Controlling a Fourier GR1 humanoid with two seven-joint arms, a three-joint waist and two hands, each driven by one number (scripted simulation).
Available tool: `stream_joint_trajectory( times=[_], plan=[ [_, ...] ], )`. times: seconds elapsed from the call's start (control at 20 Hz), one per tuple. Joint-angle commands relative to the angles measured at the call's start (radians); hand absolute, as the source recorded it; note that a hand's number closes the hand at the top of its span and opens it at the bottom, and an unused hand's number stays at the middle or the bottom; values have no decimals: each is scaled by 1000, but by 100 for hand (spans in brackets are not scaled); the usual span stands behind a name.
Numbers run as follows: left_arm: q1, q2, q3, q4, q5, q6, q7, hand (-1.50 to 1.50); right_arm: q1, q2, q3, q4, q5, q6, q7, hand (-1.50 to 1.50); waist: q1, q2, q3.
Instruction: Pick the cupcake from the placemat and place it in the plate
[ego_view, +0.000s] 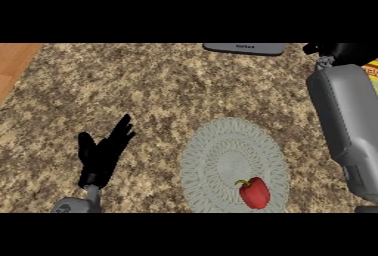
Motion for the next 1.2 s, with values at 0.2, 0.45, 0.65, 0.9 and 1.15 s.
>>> stream_joint_trajectory(
  times=[0.2,0.45,0.65,0.9,1.15],
  plan=[
    [3,-4,8,0,-5,20,16,0,44,2,-159,15,192,-340,228,150,-28,-6,2],
    [11,-5,27,19,2,27,7,0,125,-4,-265,43,309,-429,216,150,-48,-11,1],
    [11,-11,6,-24,-25,54,32,0,154,-30,-372,46,358,-483,193,150,-56,-21,3],
    [36,17,37,6,14,-1,7,0,196,-21,-482,102,405,-592,162,150,-54,-22,1],
    [46,-6,14,-32,-20,43,26,0,213,-88,-590,192,345,-709,50,150,-62,-26,3]
  ],
)
